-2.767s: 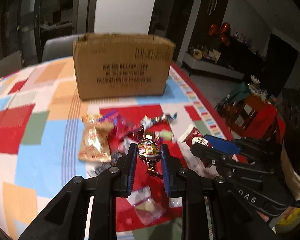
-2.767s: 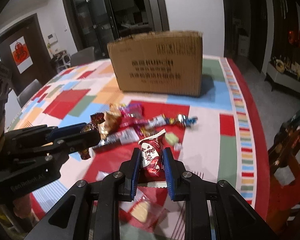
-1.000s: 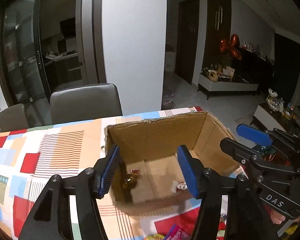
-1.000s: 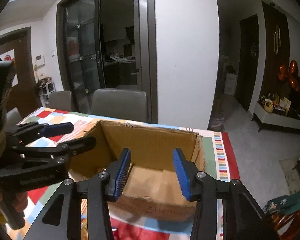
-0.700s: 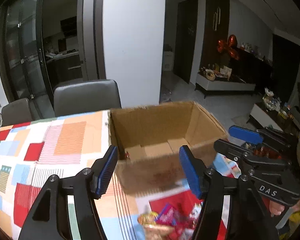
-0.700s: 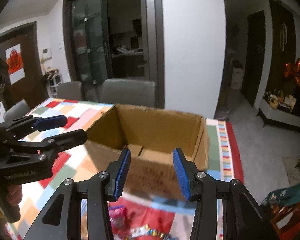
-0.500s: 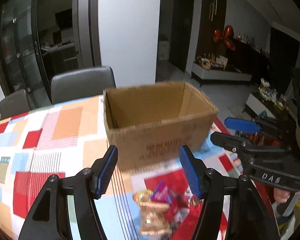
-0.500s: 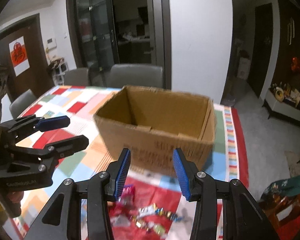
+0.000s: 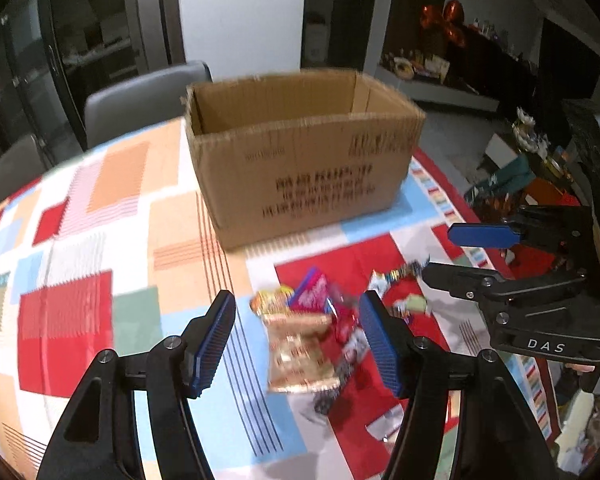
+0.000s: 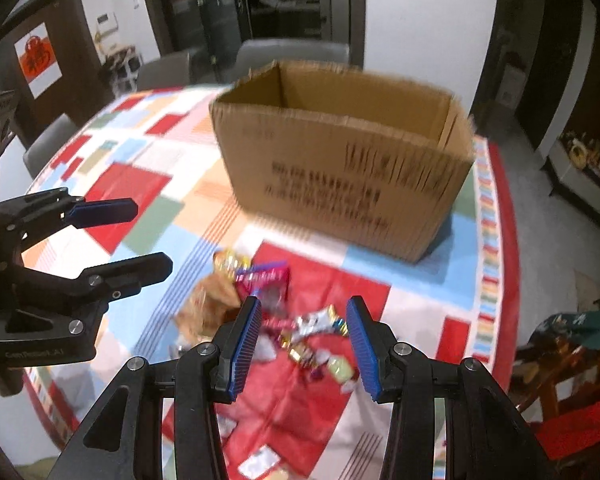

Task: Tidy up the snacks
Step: 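Grasp the Fortune Biscuits packet with the left tool while the right tool grasps a purple-gold candy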

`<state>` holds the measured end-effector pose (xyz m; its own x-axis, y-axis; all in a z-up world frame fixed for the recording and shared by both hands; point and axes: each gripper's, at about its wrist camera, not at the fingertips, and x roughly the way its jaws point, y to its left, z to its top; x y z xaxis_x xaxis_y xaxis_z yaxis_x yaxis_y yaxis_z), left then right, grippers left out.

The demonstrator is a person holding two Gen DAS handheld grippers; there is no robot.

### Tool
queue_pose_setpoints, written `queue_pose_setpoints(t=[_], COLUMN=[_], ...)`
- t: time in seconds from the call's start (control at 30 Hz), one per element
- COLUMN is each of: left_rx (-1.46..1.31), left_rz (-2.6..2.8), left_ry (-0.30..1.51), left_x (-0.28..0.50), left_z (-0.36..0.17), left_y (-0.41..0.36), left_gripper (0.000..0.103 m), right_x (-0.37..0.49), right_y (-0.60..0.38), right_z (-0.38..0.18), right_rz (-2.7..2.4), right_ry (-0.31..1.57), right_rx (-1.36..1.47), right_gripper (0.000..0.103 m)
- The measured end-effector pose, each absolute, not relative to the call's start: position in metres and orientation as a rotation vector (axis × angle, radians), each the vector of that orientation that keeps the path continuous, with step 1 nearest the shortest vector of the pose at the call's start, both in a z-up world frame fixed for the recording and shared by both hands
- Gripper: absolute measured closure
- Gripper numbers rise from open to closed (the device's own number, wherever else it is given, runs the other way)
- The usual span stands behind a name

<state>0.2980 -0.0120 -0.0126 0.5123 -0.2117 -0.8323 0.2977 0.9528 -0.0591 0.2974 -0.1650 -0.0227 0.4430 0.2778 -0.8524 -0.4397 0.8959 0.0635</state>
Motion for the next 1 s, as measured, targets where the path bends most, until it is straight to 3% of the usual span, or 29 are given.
queue_pose_setpoints(t=[0.43,1.0], left_rx=[0.066,0.014], left_rz=[-0.342,-0.335], left_ry=[1.201,1.307], left_x=[0.311,0.338], left_z=[-0.066,-0.107], left_y=[-0.009,-0.006], left_gripper=[0.039,0.039], right_x=[0.311,0.330], right_y=[-0.162,-0.157], right_z=[-0.079,-0.125], right_rz=[0.473,0.474], right_ry=[1.273,1.400], right_rx=[-0.133,-0.104], right_gripper=[0.058,0.058])
